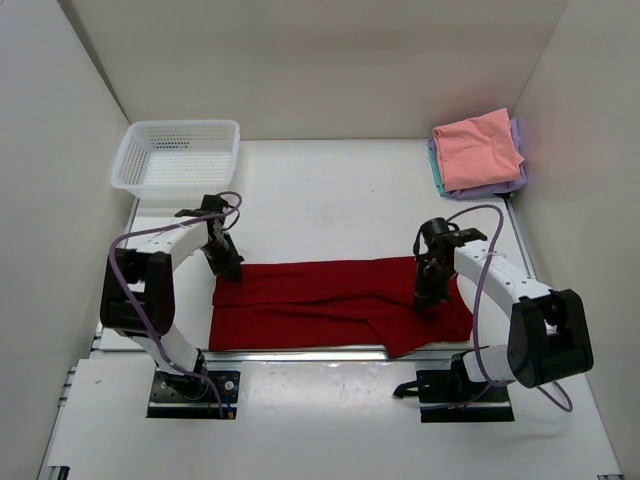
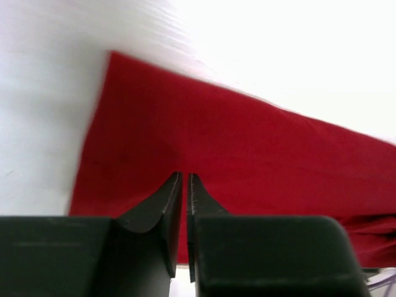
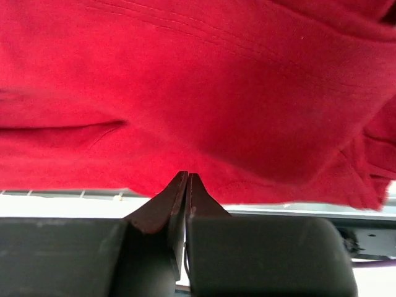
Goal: Fold and stack the t-shirts
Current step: Rotate the tshirt 90 degrees
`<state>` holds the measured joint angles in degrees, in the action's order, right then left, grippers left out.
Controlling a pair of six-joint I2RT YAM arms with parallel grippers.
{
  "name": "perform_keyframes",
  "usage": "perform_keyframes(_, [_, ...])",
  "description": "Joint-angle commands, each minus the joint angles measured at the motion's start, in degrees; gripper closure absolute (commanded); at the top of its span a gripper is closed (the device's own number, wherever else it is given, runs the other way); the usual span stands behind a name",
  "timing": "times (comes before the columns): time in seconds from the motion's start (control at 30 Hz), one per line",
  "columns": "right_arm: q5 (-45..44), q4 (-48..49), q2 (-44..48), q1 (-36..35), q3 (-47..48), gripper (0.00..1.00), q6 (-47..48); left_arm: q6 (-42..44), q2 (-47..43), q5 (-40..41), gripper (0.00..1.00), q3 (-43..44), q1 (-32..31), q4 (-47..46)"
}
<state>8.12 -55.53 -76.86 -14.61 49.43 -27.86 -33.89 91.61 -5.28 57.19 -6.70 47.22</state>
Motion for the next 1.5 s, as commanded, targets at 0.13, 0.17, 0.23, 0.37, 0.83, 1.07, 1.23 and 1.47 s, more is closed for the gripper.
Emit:
perform_keyframes(0.13, [0.2,7.0,-6.4,-0.9,-5.0,1.00,-5.8,1.5,6.4,-0.3,0.85,0.6,-4.9,-3.4])
perform_keyframes(0.17, [0.1,7.4,-8.5,-0.8,-4.6,1.00,-5.9,1.9,7.4,-0.1,0.86,0.5,-5.2,-3.2])
perform_keyframes(0.23, [0.1,8.5,-12.5,-0.5,-2.9,1.00,-6.6,2.4,8.6,0.2,0.86,-0.2,-5.2,-2.6])
perform_keyframes(0.37, [0.4,11.7,-20.8,1.0,4.4,1.00,-6.1,3.5,9.5,-0.7,0.88,-2.5,-5.3,-1.9])
perform_keyframes(0.83, [2.2,-4.0,-66.3,-2.3,74.6,1.00,0.7,-2.7,3.5,-13.6,0.85,-16.1,-14.7,-6.2])
perform_keyframes(1.07, [-4.4,-16.2,-74.5,-2.3,102.3,1.00,3.5,-5.0,4.3,-17.4,0.76,-6.1,-17.0,-4.0])
perform_keyframes(1.23, [-10.9,-18.7,-65.3,-1.6,105.9,1.00,5.4,-5.0,1.5,-17.3,0.56,0.4,-10.9,-0.7])
perform_keyframes(1.47, [-13.8,-20.1,-40.6,0.4,90.0,1.00,9.2,-4.4,5.8,-18.9,0.52,12.0,-7.4,-1.6])
